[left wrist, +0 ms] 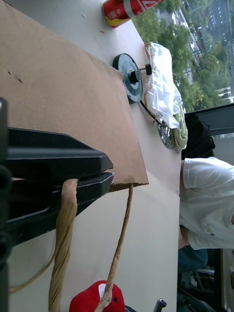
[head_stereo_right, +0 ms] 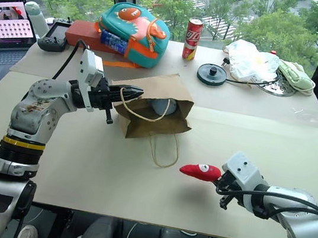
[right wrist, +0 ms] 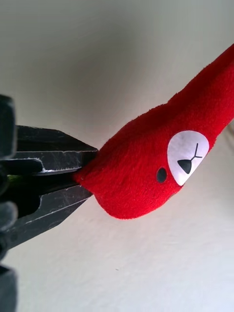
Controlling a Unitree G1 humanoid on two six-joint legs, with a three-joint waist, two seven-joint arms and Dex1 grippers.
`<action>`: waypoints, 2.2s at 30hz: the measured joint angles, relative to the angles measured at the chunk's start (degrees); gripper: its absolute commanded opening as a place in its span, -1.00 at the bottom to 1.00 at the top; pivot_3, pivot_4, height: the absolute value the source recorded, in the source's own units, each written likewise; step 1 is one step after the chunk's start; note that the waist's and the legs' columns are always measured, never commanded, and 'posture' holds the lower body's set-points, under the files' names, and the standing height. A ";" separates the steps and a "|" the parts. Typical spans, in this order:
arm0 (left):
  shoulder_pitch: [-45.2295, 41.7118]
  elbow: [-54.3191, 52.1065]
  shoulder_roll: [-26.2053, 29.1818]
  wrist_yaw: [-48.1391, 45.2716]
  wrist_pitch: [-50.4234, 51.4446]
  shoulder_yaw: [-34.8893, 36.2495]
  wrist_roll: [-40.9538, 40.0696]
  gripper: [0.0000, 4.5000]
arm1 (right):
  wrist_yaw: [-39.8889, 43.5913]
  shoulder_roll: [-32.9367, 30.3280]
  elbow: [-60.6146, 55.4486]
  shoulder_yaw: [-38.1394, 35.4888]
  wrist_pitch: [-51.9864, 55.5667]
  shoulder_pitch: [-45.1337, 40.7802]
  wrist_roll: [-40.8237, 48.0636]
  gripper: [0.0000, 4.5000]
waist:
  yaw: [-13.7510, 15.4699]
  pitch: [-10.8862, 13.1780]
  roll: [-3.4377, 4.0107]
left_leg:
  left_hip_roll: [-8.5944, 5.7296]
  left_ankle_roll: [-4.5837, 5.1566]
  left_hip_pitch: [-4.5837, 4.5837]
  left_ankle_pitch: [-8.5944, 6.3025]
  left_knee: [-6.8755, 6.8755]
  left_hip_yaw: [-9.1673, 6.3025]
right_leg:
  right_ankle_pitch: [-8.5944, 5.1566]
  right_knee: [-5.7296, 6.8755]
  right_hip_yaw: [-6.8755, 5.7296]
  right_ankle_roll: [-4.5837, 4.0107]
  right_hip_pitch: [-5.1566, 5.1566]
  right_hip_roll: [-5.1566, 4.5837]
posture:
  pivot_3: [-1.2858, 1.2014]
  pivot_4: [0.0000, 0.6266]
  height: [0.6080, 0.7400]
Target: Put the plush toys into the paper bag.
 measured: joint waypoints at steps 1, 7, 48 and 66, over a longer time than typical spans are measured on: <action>0.01 0.01 0.02 0.02 0.01 0.00 0.00 -1.00 | -0.09 0.96 -0.36 -0.01 0.00 -1.51 0.86 -0.98 | -0.09 0.00 0.00 | 0.01 0.00 0.00 0.00 0.00 0.00 | 0.00 0.00 0.00 0.00 0.00 0.02 | 0.03 -0.52 0.82; 0.23 -0.22 -0.02 0.00 0.07 -0.22 0.00 -1.00 | -7.48 11.38 -0.53 9.23 4.15 -18.95 2.22 -0.98 | -0.31 0.00 0.01 | 0.03 0.00 0.08 0.00 0.01 -0.07 | 0.05 0.17 0.04 -0.11 -0.02 0.09 | 0.03 -0.52 0.82; 0.26 -0.16 -0.24 -0.04 -0.12 -0.58 0.07 -1.00 | -17.50 30.42 10.51 23.22 14.15 -36.06 -11.18 0.94 | 0.01 0.00 0.06 | 0.04 0.01 -0.34 0.00 0.01 -0.07 | 0.07 0.21 -0.03 -0.16 -0.41 0.07 | 0.03 -0.52 0.82; 0.25 0.75 -0.28 -0.24 -0.71 -0.60 0.09 -1.00 | -25.42 38.05 9.35 27.88 18.51 -25.82 -11.06 0.94 | -0.19 0.00 0.06 | 0.03 0.01 -0.32 0.00 0.02 -0.09 | 0.07 0.21 -0.02 -0.16 -0.40 0.08 | 0.03 -0.52 0.82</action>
